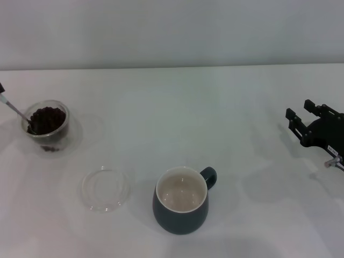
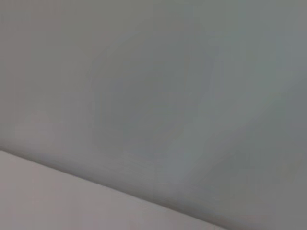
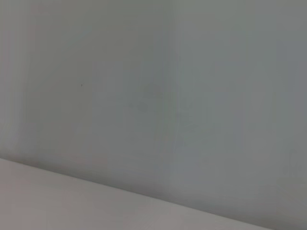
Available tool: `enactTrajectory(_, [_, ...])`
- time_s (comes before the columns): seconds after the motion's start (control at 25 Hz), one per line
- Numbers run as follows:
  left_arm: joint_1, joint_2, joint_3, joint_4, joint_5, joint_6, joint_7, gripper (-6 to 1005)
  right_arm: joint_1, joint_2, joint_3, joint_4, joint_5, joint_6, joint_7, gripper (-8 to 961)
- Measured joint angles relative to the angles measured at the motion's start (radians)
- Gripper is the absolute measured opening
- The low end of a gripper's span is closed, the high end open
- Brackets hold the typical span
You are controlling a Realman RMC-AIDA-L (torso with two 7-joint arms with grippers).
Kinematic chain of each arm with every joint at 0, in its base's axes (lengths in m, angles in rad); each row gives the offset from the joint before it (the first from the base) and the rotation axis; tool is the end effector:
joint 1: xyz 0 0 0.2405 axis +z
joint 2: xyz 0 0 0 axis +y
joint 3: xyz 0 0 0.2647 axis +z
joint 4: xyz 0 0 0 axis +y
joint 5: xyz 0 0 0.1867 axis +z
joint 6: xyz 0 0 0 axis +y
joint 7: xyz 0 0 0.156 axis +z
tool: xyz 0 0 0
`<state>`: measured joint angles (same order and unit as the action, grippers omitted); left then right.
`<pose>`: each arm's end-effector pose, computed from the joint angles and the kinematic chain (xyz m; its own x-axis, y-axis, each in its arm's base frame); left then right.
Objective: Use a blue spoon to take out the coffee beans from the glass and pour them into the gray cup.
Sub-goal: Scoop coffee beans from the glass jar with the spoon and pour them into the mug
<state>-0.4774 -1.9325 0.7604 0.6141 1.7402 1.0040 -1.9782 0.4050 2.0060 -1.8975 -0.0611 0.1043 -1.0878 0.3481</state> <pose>-0.3306 0.3837 0.0738 0.2788 0.5572 0.7822 0.9595 -0.1968 -0.2018 0.3565 0.3155 -0.0088 0.7930 -0.1521 -0.5900 -0.6029 -0.3354 -0.7239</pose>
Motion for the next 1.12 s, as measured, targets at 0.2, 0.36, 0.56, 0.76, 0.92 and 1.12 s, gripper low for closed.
enactTrajectory(0.2, [-0.014,-0.01,0.0,-0.003,0.026,-0.029,0.005,128,0.0,0.0,0.001,0.0,0.0,0.001,0.0,499])
enactTrajectory(0.36, [-0.021,-0.013,-0.001,-0.009,0.028,-0.037,-0.005,128,0.0,0.002,0.002,-0.001,0.002,0.005,0.0,499])
enactTrajectory(0.56, [-0.021,-0.016,-0.008,-0.011,0.025,-0.038,-0.057,127,0.0,0.002,0.002,-0.005,0.004,0.016,0.0,499])
enactTrajectory(0.76, [-0.014,-0.016,-0.009,-0.013,0.022,-0.037,-0.11,127,0.001,0.002,0.003,-0.005,0.004,0.016,0.0,499])
enactTrajectory(0.92, [-0.011,-0.012,-0.009,-0.028,0.022,-0.034,-0.146,127,0.004,0.002,0.003,-0.005,0.003,0.016,0.0,499])
enactTrajectory(1.12, [-0.014,-0.005,-0.014,-0.057,0.019,-0.033,-0.177,126,0.005,0.002,0.003,-0.006,0.002,0.016,0.0,499])
